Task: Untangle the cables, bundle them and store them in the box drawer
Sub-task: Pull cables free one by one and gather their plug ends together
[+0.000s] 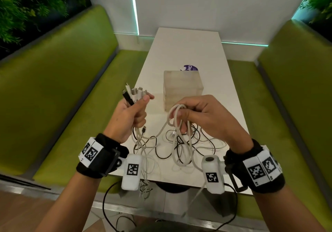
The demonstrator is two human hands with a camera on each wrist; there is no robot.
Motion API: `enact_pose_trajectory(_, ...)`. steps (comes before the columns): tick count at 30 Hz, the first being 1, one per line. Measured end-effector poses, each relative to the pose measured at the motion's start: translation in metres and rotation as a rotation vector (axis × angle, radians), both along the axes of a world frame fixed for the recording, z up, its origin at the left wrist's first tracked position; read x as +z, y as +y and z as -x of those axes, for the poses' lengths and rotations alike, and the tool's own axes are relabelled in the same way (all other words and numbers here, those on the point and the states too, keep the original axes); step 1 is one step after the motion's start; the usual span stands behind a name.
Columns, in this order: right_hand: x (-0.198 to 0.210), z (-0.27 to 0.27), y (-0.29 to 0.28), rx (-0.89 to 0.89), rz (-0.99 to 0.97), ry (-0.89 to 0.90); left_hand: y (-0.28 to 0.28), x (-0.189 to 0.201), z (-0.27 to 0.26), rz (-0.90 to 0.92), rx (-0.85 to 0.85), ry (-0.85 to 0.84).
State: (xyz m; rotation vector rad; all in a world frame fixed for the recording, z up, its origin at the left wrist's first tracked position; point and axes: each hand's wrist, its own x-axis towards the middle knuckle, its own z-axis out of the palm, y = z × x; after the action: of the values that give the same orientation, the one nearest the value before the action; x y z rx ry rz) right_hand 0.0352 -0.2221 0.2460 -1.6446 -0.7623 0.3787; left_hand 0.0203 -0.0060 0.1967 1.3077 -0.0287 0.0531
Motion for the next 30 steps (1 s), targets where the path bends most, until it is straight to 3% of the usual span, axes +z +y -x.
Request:
enact_pose_trajectory(6, -0.018, 0.008, -0.001, 0.056, 0.076, 0.098, 0.004, -0.001, 0.0, 0.021, 0.065, -0.011)
enact_pose_trajectory(15, -0.12, 0.029, 0.0, 0.119, 0.399, 0.297, -0.002, 0.001, -0.003, 0.042, 0.071, -0.003)
enact_pose_trajectory(20, -0.177, 0.048, -0.011, 0.28, 0.773, 0.048, -0.006, -0.001, -0.003, 0.063, 0.031, 0.035)
enact_pose_trajectory(25, -0.204, 0.05, -0.027, 0.337, 0.968, 0.173, -0.011, 0.003, 0.0, 0.106, -0.028, 0.046)
enact_pose_trajectory(27, -0.202, 0.041, -0.033, 0.251, 0.906, 0.206, -0.012, 0.006, 0.001, 0.121, -0.049, 0.048)
enact_pose_trajectory(30, -0.181, 0.026, -0.032, -0.065, 0.674, 0.188, -0.016, 0.008, 0.003, 0.134, -0.093, 0.047)
